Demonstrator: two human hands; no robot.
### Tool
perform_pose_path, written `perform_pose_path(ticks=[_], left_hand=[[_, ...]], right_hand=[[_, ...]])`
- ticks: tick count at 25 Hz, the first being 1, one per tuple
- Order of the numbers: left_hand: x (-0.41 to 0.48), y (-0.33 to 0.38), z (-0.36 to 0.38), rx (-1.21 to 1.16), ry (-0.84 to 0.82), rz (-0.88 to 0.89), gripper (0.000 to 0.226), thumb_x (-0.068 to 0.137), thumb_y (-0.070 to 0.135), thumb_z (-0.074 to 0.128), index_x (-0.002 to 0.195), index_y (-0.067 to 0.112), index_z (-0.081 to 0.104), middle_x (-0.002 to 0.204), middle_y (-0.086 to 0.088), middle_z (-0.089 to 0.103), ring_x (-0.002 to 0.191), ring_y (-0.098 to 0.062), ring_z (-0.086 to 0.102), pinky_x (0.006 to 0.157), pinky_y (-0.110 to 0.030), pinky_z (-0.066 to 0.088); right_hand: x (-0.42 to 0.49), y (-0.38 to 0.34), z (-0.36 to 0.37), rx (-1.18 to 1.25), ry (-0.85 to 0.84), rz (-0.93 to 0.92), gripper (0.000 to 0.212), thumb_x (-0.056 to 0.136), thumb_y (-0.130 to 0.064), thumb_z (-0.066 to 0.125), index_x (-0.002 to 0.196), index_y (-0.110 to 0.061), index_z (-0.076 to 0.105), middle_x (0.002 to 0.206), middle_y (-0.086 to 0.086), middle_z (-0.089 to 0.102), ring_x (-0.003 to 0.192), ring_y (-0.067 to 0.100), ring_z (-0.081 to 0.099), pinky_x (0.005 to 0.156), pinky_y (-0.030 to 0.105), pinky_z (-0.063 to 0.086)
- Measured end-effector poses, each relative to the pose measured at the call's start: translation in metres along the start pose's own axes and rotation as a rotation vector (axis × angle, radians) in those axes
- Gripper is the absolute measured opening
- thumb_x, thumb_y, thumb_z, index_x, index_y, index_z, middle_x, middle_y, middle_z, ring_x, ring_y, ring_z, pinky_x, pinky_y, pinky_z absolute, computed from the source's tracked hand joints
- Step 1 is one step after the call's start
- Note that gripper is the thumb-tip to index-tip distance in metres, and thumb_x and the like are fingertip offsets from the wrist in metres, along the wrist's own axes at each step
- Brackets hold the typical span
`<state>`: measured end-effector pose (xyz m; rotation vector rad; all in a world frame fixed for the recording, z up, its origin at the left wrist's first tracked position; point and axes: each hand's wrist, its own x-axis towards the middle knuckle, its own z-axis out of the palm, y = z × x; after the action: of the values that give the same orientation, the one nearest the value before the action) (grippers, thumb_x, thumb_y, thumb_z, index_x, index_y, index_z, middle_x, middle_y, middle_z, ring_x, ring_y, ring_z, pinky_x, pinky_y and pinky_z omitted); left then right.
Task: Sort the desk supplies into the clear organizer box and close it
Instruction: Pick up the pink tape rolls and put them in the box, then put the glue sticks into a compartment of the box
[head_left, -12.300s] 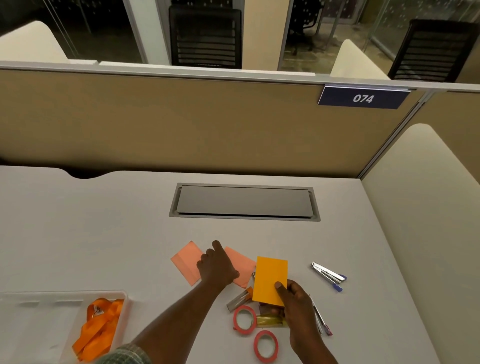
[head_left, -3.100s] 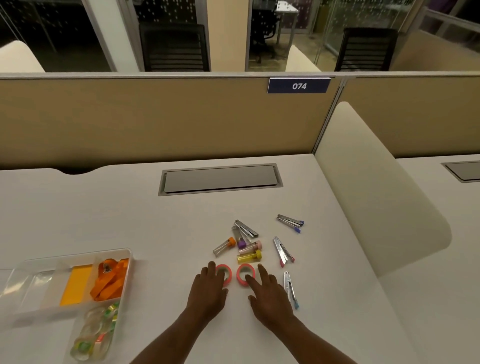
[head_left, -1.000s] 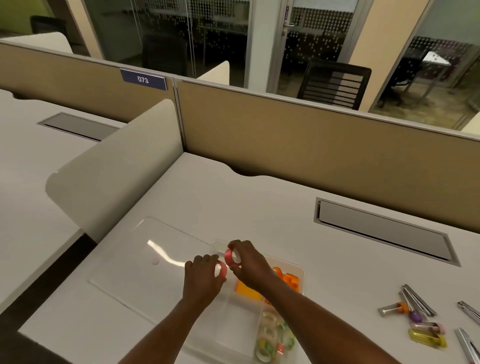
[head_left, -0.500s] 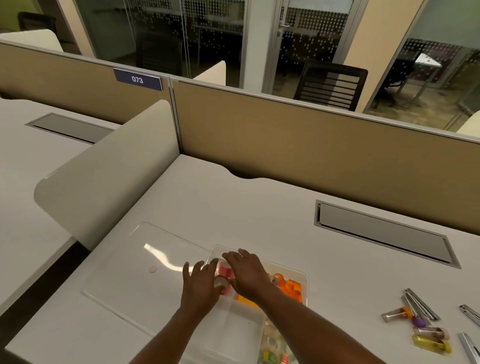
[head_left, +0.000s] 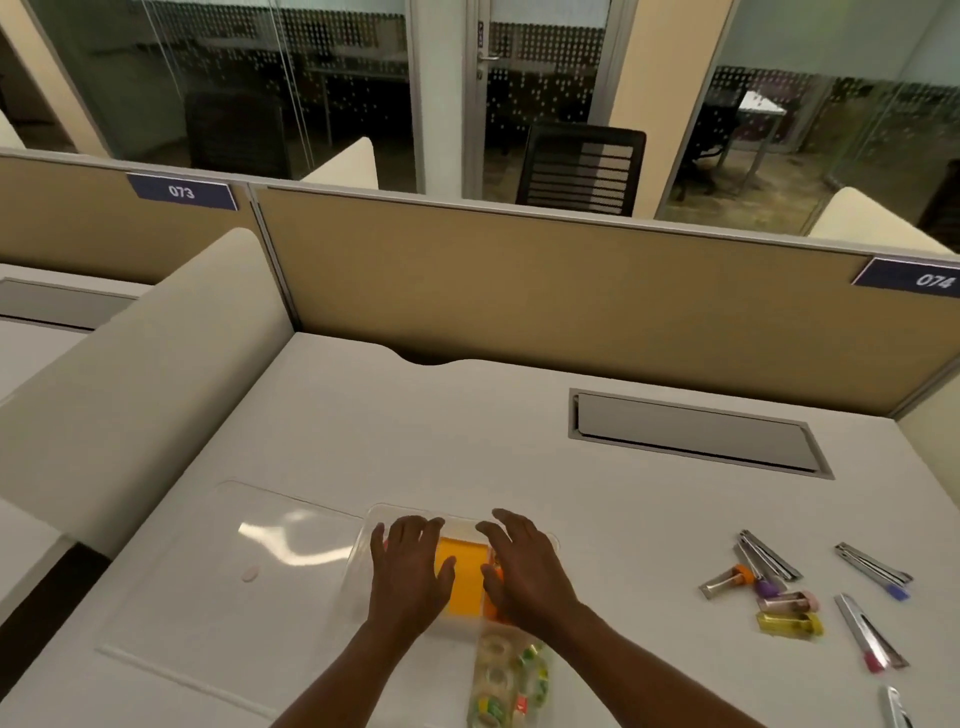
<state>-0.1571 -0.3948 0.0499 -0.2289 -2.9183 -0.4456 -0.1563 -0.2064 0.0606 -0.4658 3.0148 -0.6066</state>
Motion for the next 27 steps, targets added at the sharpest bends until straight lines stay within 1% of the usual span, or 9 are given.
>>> perform_pose_path(ticks=[3, 5, 9, 13, 16, 18, 20, 24, 27], left_hand=[[0.009, 0.041, 0.005, -0.037, -0.007, 0.058, 0.044, 0.072, 0.034, 0.071, 0.112, 0.016, 0.067, 0.104, -0.003, 0.067, 0.104, -0.027, 0.063, 0.098, -0.056, 0.041], [0.014, 0.071, 0.011, -0.07, -0.01, 0.088, 0.042, 0.074, 0.031, 0.07, 0.113, 0.015, 0.067, 0.105, -0.004, 0.066, 0.105, -0.027, 0.063, 0.099, -0.056, 0.039], [0.018, 0.131, 0.026, -0.079, -0.086, 0.158, 0.046, 0.075, 0.03, 0.076, 0.117, 0.014, 0.065, 0.11, -0.006, 0.066, 0.109, -0.029, 0.061, 0.102, -0.056, 0.038], [0.015, 0.192, 0.045, -0.085, -0.164, 0.228, 0.044, 0.081, 0.034, 0.071, 0.12, 0.016, 0.064, 0.117, -0.007, 0.065, 0.112, -0.029, 0.06, 0.104, -0.052, 0.039], [0.008, 0.237, 0.06, -0.107, -0.213, 0.288, 0.043, 0.08, 0.033, 0.073, 0.118, 0.015, 0.065, 0.114, -0.007, 0.066, 0.108, -0.029, 0.061, 0.099, -0.05, 0.042], [0.004, 0.267, 0.071, -0.116, -0.238, 0.341, 0.042, 0.077, 0.031, 0.075, 0.115, 0.015, 0.066, 0.109, -0.006, 0.066, 0.101, -0.029, 0.063, 0.093, -0.048, 0.045], [0.0, 0.293, 0.079, -0.116, -0.277, 0.377, 0.042, 0.077, 0.032, 0.074, 0.115, 0.016, 0.065, 0.108, -0.004, 0.065, 0.098, -0.028, 0.063, 0.089, -0.045, 0.046], [-0.006, 0.346, 0.098, -0.119, -0.34, 0.432, 0.042, 0.079, 0.034, 0.072, 0.117, 0.017, 0.065, 0.112, -0.004, 0.064, 0.099, -0.027, 0.062, 0.087, -0.041, 0.046], [-0.012, 0.376, 0.115, -0.133, -0.385, 0.45, 0.042, 0.081, 0.033, 0.07, 0.12, 0.017, 0.063, 0.124, -0.006, 0.062, 0.108, -0.027, 0.06, 0.087, -0.039, 0.048]], right_hand=[[-0.027, 0.025, -0.019, 0.016, 0.034, 0.049, 0.053, 0.096, -0.039, 0.046, 0.146, -0.025, 0.04, 0.158, 0.001, 0.032, 0.146, 0.018, 0.026, 0.117, 0.034, 0.025], [-0.046, 0.045, -0.03, 0.018, 0.048, 0.079, 0.051, 0.096, -0.039, 0.045, 0.145, -0.024, 0.041, 0.157, 0.002, 0.033, 0.146, 0.019, 0.027, 0.117, 0.034, 0.025], [-0.085, 0.09, -0.051, 0.024, 0.077, 0.151, 0.05, 0.094, -0.032, 0.048, 0.143, -0.023, 0.043, 0.155, 0.003, 0.036, 0.145, 0.02, 0.029, 0.116, 0.035, 0.028], [-0.134, 0.139, -0.068, 0.027, 0.111, 0.246, 0.049, 0.091, -0.028, 0.052, 0.14, -0.024, 0.047, 0.151, 0.003, 0.042, 0.141, 0.02, 0.036, 0.112, 0.034, 0.033], [-0.173, 0.177, -0.075, 0.034, 0.122, 0.335, 0.049, 0.089, -0.028, 0.053, 0.138, -0.023, 0.049, 0.148, 0.004, 0.046, 0.138, 0.021, 0.041, 0.11, 0.035, 0.036], [-0.199, 0.202, -0.078, 0.028, 0.121, 0.399, 0.049, 0.089, -0.029, 0.054, 0.137, -0.024, 0.05, 0.147, 0.003, 0.048, 0.136, 0.021, 0.043, 0.108, 0.035, 0.038], [-0.22, 0.223, -0.08, 0.012, 0.116, 0.449, 0.049, 0.089, -0.031, 0.054, 0.137, -0.024, 0.05, 0.145, 0.002, 0.05, 0.134, 0.021, 0.045, 0.107, 0.035, 0.04], [-0.261, 0.264, -0.087, -0.021, 0.148, 0.542, 0.048, 0.085, -0.032, 0.059, 0.132, -0.023, 0.056, 0.139, 0.003, 0.056, 0.126, 0.023, 0.054, 0.101, 0.039, 0.046], [-0.284, 0.29, -0.092, -0.04, 0.154, 0.596, 0.048, 0.086, -0.033, 0.058, 0.133, -0.024, 0.056, 0.139, 0.002, 0.056, 0.126, 0.022, 0.054, 0.103, 0.038, 0.045]])
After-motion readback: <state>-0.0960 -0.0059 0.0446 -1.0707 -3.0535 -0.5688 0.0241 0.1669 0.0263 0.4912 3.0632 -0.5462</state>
